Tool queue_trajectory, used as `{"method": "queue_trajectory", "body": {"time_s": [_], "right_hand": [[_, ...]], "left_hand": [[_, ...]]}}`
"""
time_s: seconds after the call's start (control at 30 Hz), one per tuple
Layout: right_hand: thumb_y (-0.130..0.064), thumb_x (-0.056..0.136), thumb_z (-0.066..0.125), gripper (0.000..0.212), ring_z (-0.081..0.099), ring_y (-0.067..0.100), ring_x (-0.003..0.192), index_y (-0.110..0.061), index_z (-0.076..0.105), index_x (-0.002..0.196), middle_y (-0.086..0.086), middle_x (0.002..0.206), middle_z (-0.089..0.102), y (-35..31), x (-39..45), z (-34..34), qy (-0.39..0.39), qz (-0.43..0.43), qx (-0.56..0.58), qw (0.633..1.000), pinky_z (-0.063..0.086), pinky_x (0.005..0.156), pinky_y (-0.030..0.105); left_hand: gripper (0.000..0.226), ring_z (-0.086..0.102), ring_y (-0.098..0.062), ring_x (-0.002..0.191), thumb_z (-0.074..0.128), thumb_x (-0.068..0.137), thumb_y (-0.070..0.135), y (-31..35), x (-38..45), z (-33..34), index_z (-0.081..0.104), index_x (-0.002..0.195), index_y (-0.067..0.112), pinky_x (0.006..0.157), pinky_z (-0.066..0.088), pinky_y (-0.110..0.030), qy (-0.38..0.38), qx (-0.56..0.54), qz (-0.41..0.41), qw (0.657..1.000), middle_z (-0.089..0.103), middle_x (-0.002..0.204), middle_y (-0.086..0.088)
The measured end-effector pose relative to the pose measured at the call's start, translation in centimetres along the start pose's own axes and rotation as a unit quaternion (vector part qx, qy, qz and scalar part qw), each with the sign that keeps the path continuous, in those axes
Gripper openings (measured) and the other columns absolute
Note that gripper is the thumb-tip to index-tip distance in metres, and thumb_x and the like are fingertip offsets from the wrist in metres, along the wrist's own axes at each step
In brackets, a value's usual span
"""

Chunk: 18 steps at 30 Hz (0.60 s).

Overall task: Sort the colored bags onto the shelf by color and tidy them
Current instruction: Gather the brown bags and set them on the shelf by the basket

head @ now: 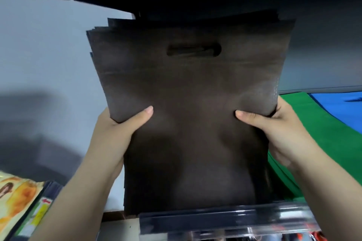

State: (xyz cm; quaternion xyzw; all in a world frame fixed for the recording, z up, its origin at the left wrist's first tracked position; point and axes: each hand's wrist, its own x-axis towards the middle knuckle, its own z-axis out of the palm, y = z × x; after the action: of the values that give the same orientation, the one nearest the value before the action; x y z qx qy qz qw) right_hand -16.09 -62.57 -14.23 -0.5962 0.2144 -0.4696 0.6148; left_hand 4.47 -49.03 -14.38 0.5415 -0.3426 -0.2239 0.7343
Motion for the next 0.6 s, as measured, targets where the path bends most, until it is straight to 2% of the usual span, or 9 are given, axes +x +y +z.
{"method": "queue_trajectory", "body": {"time_s": [0.07,0.13,0.2,0.27,0.3,0.4,0.47,0.53,0.6], "right_hand": [[-0.002,0.061,0.066,0.040,0.070,0.013,0.079,-0.013,0.063,0.099,0.001,0.085,0.074,-0.9,0.2,-0.2,0.002,-0.012,0.029,1.000,0.055,0.064,0.021],[-0.006,0.060,0.066,0.040,0.070,0.012,0.080,-0.015,0.063,0.099,0.000,0.088,0.074,-1.2,0.3,-0.7,-0.019,-0.016,0.040,0.999,0.055,0.065,0.022],[-0.017,0.054,0.077,0.049,0.070,0.011,0.085,-0.019,0.063,0.101,-0.001,0.092,0.074,-0.7,-0.2,-1.3,-0.041,-0.006,0.012,0.999,0.054,0.068,0.019],[-0.034,0.038,0.088,0.066,0.069,0.010,0.090,-0.022,0.065,0.099,-0.001,0.097,0.074,0.2,-1.0,-1.8,-0.043,-0.005,-0.030,0.999,0.053,0.071,0.017],[-0.035,0.036,0.089,0.068,0.069,0.009,0.091,-0.021,0.065,0.098,-0.002,0.097,0.074,0.4,-1.3,-2.0,-0.037,-0.007,-0.030,0.999,0.052,0.072,0.017],[-0.006,0.060,0.075,0.042,0.069,0.009,0.084,-0.017,0.062,0.099,-0.003,0.090,0.074,-0.5,-1.6,-2.0,-0.023,-0.022,0.016,0.999,0.053,0.069,0.018],[0.006,0.072,0.063,0.035,0.069,0.011,0.081,-0.015,0.062,0.100,-0.001,0.088,0.074,-1.6,-1.8,-1.7,-0.034,-0.008,0.042,0.999,0.055,0.067,0.020],[0.000,0.070,0.063,0.037,0.069,0.012,0.084,-0.014,0.062,0.104,0.000,0.093,0.074,-2.1,-2.2,-1.9,-0.053,0.014,0.043,0.998,0.055,0.068,0.020],[-0.005,0.069,0.064,0.041,0.069,0.010,0.087,-0.013,0.062,0.109,-0.001,0.096,0.074,-2.3,-3.0,-1.9,-0.056,0.023,0.027,0.998,0.054,0.069,0.018]], "left_hand": [[0.038,0.070,-0.008,0.084,0.070,0.061,0.020,1.2,-0.2,0.3,0.068,0.099,0.019,0.062,0.052,-0.014,0.008,-0.028,-0.001,1.000,0.074,0.092,0.007],[0.040,0.071,-0.009,0.083,0.070,0.060,0.018,1.8,-0.5,0.2,0.067,0.100,0.016,0.061,0.052,-0.014,0.000,-0.038,-0.013,0.999,0.074,0.091,0.005],[0.054,0.070,-0.010,0.088,0.080,0.053,0.014,1.6,-1.2,0.3,0.067,0.105,0.016,0.064,0.053,-0.015,-0.015,-0.004,-0.030,0.999,0.074,0.094,0.005],[0.058,0.069,-0.011,0.092,0.080,0.051,0.010,1.2,-2.0,0.5,0.066,0.107,0.016,0.068,0.053,-0.016,-0.013,0.033,-0.031,0.999,0.074,0.097,0.005],[0.059,0.069,-0.010,0.091,0.082,0.050,0.009,1.1,-2.3,0.7,0.067,0.106,0.017,0.067,0.053,-0.016,-0.001,0.036,-0.027,0.999,0.074,0.097,0.005],[0.046,0.071,-0.012,0.086,0.076,0.059,0.014,2.1,-3.0,1.2,0.068,0.104,0.015,0.062,0.053,-0.017,0.034,0.004,-0.020,0.999,0.074,0.094,0.003],[0.044,0.071,-0.014,0.086,0.078,0.062,0.012,2.9,-3.4,1.2,0.068,0.105,0.015,0.065,0.054,-0.022,0.030,-0.001,-0.022,0.999,0.074,0.094,0.002],[0.051,0.070,-0.014,0.091,0.079,0.057,0.011,3.2,-4.1,1.0,0.068,0.107,0.016,0.076,0.051,-0.026,0.011,0.014,-0.028,0.999,0.074,0.098,0.003],[0.046,0.069,-0.012,0.095,0.073,0.058,0.019,3.0,-5.2,1.0,0.068,0.104,0.019,0.081,0.047,-0.027,0.011,0.028,-0.032,0.999,0.073,0.099,0.005]]}}
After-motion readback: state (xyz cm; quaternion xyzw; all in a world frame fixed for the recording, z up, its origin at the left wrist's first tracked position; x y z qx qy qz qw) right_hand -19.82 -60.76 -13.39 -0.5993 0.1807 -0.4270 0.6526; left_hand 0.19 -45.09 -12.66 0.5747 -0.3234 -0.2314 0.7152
